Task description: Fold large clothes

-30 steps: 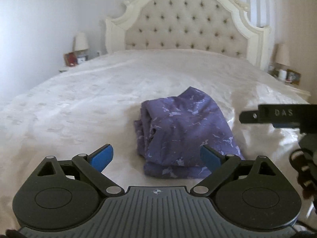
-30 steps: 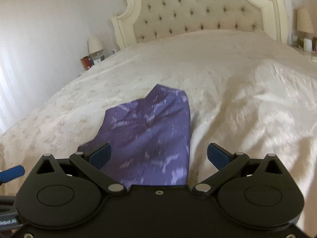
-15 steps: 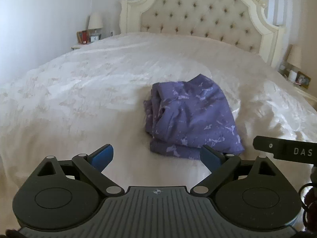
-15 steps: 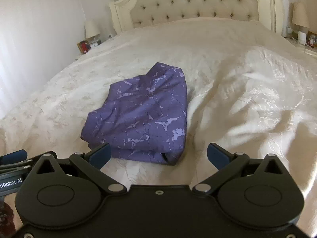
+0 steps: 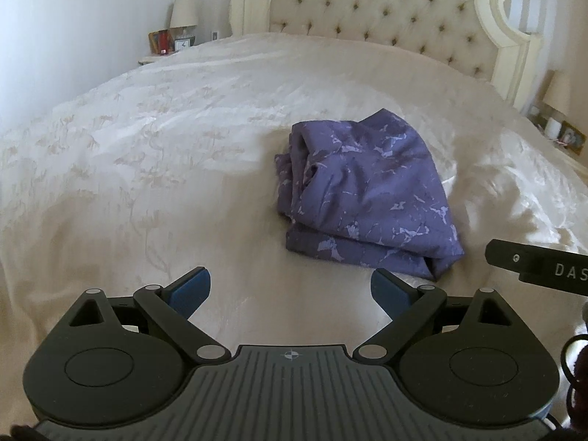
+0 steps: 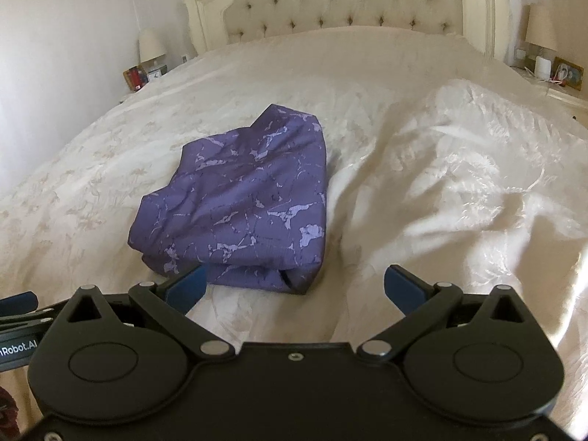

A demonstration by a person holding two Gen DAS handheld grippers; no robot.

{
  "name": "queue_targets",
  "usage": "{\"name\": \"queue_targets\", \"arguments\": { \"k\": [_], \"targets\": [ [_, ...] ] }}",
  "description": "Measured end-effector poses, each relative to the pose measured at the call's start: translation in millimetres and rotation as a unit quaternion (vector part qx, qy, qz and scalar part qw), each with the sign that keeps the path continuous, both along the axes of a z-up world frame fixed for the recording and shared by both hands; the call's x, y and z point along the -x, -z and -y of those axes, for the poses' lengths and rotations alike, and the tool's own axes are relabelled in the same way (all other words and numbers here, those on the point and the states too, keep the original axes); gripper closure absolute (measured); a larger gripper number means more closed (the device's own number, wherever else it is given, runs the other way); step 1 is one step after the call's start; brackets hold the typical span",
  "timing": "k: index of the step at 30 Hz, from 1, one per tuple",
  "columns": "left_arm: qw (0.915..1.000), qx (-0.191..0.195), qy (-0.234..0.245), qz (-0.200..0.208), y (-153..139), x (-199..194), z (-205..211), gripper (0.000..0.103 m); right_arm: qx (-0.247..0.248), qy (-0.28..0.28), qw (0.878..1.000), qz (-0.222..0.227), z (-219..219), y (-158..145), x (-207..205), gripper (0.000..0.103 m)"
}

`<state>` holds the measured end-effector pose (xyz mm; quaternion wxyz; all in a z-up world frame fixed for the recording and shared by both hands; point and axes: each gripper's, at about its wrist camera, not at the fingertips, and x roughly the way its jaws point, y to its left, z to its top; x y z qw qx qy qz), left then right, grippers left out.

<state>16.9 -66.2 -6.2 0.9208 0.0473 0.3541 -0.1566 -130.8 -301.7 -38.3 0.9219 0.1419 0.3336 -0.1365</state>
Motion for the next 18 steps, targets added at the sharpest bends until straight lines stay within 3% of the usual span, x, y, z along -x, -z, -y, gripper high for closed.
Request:
{"name": "queue_targets", "arguments": {
  "k": [18],
  "targets": [
    [1.0000, -0.002, -0.003, -0.009, 3.9, -0.5, 0.5, 0.008, -0.017, -0.005, 1.000, -0.010, -2.7, 7.5, -1.4, 0.001]
  ]
}}
